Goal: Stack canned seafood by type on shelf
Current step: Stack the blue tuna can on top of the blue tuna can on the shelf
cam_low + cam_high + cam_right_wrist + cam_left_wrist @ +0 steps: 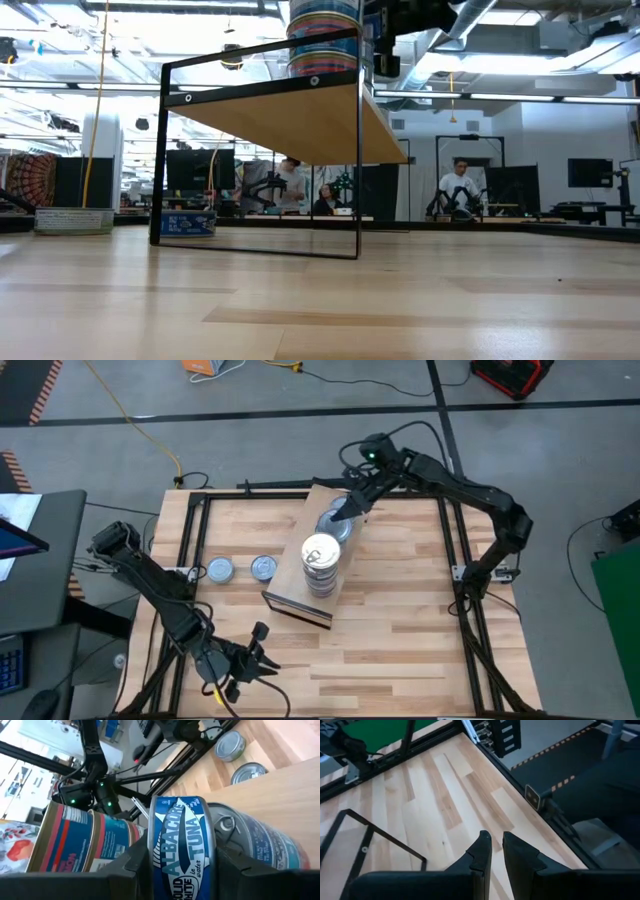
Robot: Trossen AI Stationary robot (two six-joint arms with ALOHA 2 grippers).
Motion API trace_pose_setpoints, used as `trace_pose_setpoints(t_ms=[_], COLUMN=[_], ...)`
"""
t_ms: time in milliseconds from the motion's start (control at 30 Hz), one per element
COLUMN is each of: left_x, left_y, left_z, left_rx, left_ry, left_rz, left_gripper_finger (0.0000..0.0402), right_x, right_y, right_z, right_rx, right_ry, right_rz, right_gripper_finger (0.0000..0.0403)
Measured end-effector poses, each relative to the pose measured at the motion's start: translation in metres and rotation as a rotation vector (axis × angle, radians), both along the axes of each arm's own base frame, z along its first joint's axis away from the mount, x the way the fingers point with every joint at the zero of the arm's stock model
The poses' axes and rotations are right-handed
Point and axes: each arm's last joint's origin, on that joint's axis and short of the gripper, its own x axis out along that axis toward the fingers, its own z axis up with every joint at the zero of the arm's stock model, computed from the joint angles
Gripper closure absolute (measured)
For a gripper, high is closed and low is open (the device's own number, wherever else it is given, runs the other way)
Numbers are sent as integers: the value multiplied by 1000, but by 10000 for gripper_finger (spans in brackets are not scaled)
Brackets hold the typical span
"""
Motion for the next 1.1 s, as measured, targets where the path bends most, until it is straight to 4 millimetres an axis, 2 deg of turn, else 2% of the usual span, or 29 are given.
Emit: trace_pose_setpoints(t_ms=[233, 433, 667, 1100], left_x=[-1, -1, -2, -1], left_y=[0, 0, -1, 0], left_z=[-2, -2, -2, -2], left_rx=[-5, -7, -14, -2], left_ry=[23, 25, 37, 20], left_rz=[-2, -6, -22, -15], left_gripper_finger=[356, 356, 356, 356], right_x=[3, -4, -23, -17], right_y=[-1, -2, -3, 7], right_z=[-4, -6, 4, 3], right_rx=[-6, 39, -12, -34], right_ry=[13, 71, 105, 105], right_rz=[-9, -29, -102, -69], right_gripper_finger=[177, 129, 121, 121])
